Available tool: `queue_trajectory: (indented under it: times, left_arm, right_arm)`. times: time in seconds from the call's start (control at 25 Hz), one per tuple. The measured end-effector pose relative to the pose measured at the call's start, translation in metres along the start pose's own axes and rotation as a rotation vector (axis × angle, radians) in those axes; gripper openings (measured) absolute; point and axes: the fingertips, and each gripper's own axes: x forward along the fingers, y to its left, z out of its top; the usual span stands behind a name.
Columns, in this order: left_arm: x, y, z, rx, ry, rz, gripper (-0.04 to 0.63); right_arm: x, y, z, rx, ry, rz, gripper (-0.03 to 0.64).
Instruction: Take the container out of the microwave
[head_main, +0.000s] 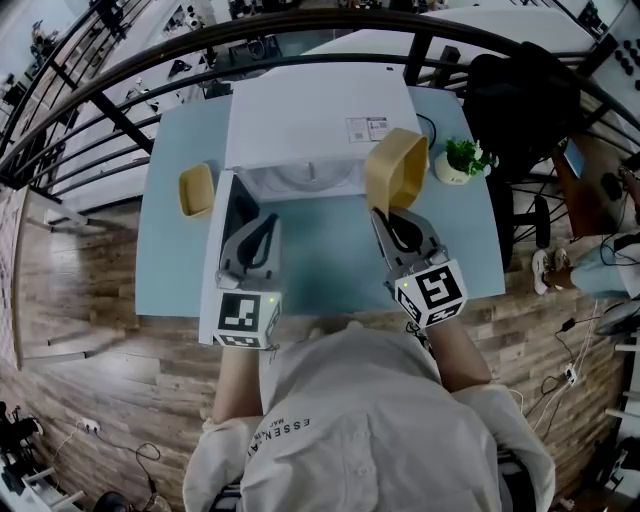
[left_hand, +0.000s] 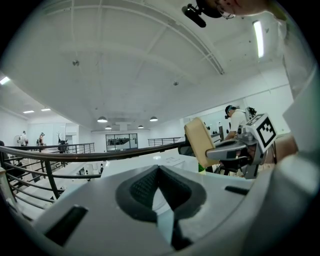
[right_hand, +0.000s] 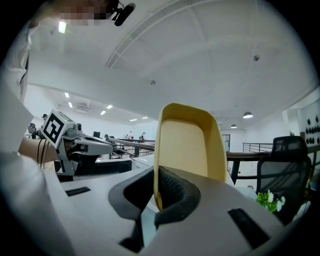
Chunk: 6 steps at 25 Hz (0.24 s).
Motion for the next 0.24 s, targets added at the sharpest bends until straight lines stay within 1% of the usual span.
queue_trajectory:
  times: [0.24]
  left_arm:
    - [0.0008,0.0012,0.0039,0.004,-0.006,0.001,0.002]
  right_arm:
    - [0.0013,-0.0033,0.0039,0.002,-0.009,-0.008,0.017]
